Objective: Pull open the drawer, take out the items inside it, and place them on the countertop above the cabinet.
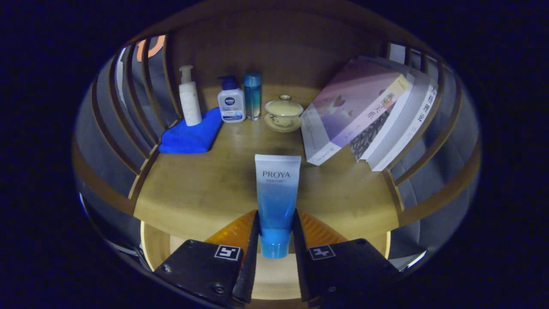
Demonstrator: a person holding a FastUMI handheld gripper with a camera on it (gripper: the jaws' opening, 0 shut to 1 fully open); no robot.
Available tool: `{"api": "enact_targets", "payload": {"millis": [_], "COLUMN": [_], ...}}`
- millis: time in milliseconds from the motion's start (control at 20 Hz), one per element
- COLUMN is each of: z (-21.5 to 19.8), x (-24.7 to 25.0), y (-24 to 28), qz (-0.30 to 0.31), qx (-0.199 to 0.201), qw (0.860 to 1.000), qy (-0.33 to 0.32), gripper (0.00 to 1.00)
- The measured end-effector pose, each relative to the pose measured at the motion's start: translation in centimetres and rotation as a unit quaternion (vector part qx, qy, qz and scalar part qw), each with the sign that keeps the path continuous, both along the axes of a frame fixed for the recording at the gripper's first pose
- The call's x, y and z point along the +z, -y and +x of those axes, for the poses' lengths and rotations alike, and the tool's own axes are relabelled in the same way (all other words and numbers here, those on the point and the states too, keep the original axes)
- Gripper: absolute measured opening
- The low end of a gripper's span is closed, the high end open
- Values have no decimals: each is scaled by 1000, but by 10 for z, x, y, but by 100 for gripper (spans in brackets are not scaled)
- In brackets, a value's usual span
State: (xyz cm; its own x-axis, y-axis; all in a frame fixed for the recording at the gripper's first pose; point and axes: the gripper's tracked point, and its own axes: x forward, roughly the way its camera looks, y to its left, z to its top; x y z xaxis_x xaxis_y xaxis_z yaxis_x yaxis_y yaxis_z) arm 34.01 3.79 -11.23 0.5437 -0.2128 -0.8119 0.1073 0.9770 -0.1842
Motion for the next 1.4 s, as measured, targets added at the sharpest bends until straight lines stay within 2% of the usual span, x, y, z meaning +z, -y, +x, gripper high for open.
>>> {"api": "enact_targets", "payload": {"millis": [500, 950, 1150, 1400], "z": [27, 26, 9, -31], "x": [-25, -30, -10, 18], "y": [13, -1, -7, -19], "qz": [-9, -4, 2, 2], "qx": [-19, 8, 24, 65], "qw": [999, 999, 998, 994], "qy": [24, 40, 56, 87], "gripper": [45, 49, 51, 52]}}
